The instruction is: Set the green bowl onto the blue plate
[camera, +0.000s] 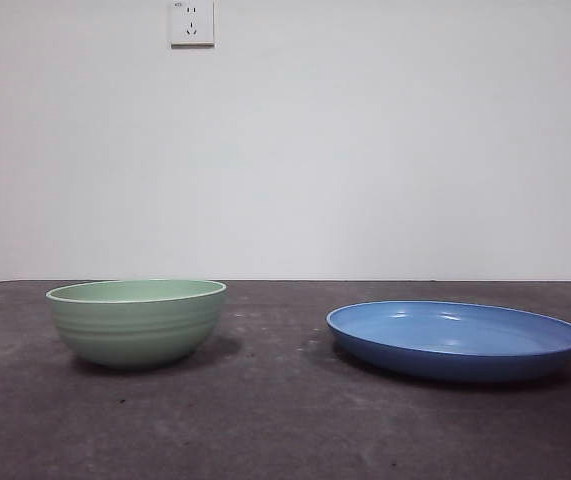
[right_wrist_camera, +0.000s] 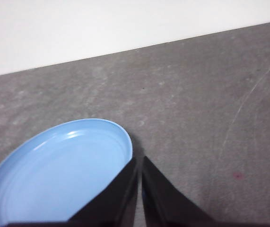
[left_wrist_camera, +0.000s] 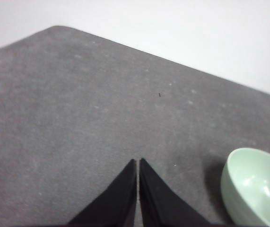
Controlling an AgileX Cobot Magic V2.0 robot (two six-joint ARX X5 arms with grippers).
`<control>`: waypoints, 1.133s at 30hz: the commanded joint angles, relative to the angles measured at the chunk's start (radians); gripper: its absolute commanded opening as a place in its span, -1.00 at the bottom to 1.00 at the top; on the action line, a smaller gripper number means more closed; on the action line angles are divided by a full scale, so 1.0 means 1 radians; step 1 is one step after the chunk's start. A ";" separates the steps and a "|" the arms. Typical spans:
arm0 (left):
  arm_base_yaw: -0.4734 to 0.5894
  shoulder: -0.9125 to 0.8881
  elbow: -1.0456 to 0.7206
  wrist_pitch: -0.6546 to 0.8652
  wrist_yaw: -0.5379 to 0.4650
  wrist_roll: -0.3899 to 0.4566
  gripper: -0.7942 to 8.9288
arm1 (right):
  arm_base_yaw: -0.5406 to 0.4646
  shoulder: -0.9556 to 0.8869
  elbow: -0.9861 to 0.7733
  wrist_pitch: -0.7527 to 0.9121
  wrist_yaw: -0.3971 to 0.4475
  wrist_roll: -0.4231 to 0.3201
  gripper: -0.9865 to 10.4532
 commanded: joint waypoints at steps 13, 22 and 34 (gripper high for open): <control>0.003 0.037 0.196 -0.080 0.075 -0.121 -0.82 | -0.001 0.001 0.181 -0.007 -0.013 0.075 -0.81; 0.003 0.212 0.438 -0.225 0.194 0.005 -0.82 | 0.000 0.148 0.427 -0.174 -0.026 0.011 -0.81; -0.002 0.525 0.724 -0.476 0.492 0.214 -0.82 | 0.000 0.517 0.785 -0.551 -0.240 -0.183 -0.81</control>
